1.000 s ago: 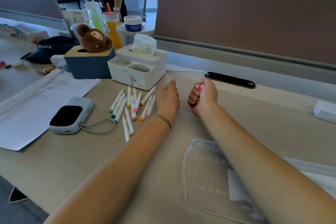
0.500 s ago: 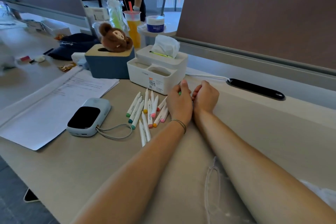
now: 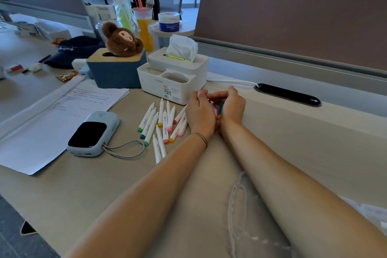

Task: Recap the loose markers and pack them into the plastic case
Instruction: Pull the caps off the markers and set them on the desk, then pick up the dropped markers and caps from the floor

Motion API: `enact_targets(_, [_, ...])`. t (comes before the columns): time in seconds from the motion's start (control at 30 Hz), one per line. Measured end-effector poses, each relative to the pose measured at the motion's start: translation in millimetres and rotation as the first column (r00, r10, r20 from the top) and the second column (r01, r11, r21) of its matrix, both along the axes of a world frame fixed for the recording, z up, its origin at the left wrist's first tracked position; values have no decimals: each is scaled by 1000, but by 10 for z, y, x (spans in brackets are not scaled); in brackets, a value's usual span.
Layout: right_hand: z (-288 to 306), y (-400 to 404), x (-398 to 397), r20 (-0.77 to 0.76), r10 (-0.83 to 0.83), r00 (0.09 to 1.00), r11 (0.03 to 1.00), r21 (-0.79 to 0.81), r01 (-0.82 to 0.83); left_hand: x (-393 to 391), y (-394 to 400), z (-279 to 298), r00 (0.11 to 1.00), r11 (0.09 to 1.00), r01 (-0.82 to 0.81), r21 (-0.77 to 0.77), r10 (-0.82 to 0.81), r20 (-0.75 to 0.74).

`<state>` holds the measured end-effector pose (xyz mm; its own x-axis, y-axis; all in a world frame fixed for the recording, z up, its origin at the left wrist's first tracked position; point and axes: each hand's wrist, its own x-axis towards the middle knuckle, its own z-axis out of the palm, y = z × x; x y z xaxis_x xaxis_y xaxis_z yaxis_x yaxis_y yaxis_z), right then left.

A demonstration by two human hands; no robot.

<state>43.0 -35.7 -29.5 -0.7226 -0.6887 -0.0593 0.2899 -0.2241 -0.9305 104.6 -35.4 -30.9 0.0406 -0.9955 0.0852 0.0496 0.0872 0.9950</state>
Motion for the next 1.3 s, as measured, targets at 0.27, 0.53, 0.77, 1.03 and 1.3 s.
enact_targets(0.27, [38,213,-144,-347,196,917,980,92,-175,110,58,47,948,962,214,-169,-163,274])
enact_targets(0.53, [109,750,-455,-916,224,333,914,316,254,134,308,241,590,819,434,-375,55,805])
enact_targets(0.77, [224,1602,-652,-951,252,182,849,307,430,-124,836,407,434,721,590,-364,98,896])
enact_targets(1.03, [407,2927,-779,-958,181,221,766,278,580,-478,1889,465,507,588,707,-393,-35,861])
enact_targets(1.3, [408,4458,-677,-938,112,329,574,331,749,-667,3246,403,496,343,840,-419,-174,851])
